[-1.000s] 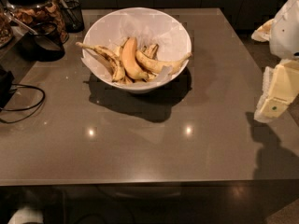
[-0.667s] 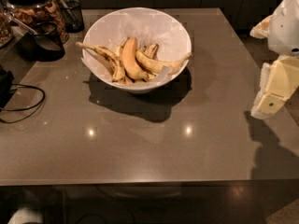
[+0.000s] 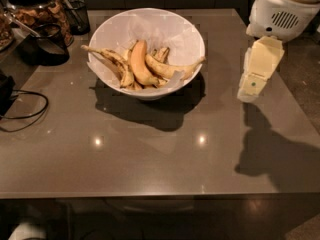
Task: Pick banana from white bowl
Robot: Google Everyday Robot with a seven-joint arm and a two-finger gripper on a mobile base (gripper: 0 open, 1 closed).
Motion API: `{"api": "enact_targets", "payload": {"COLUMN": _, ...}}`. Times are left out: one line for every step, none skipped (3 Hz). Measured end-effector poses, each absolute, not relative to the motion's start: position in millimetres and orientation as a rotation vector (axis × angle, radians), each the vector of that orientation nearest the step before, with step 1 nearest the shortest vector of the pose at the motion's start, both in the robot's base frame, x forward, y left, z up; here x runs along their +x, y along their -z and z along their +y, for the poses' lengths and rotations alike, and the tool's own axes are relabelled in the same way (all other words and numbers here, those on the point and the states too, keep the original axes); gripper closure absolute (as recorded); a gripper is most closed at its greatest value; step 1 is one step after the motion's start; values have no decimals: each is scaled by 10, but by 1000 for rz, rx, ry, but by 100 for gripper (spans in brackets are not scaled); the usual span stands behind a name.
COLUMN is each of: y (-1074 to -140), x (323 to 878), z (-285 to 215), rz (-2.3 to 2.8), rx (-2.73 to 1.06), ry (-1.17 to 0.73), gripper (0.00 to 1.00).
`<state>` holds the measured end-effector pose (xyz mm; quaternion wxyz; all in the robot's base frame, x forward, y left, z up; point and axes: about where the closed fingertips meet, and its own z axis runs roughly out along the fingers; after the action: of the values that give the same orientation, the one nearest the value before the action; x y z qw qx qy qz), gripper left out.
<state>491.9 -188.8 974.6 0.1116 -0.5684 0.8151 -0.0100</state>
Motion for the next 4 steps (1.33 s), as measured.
{"api": "enact_targets", "payload": {"y": -9729, "x": 5143, "z": -1750, "rz": 2422, "rx": -1652, "ry": 18, "gripper": 0}}
{"api": "enact_targets", "payload": {"y": -9740, "x": 5229, "z": -1689, "rz": 2389, "rx": -1629, "ry": 5, "gripper": 0}}
{"api": "enact_targets", "payload": {"y": -9779, "x": 5291, "z": -1510, "rz": 2362, "rx": -1627, "ry": -17, "gripper": 0}}
{"api": "enact_targets", "payload": {"y": -9803, "x": 5400, "z": -1179, "rz": 2360, "rx": -1637, "ry": -63, "gripper": 0}}
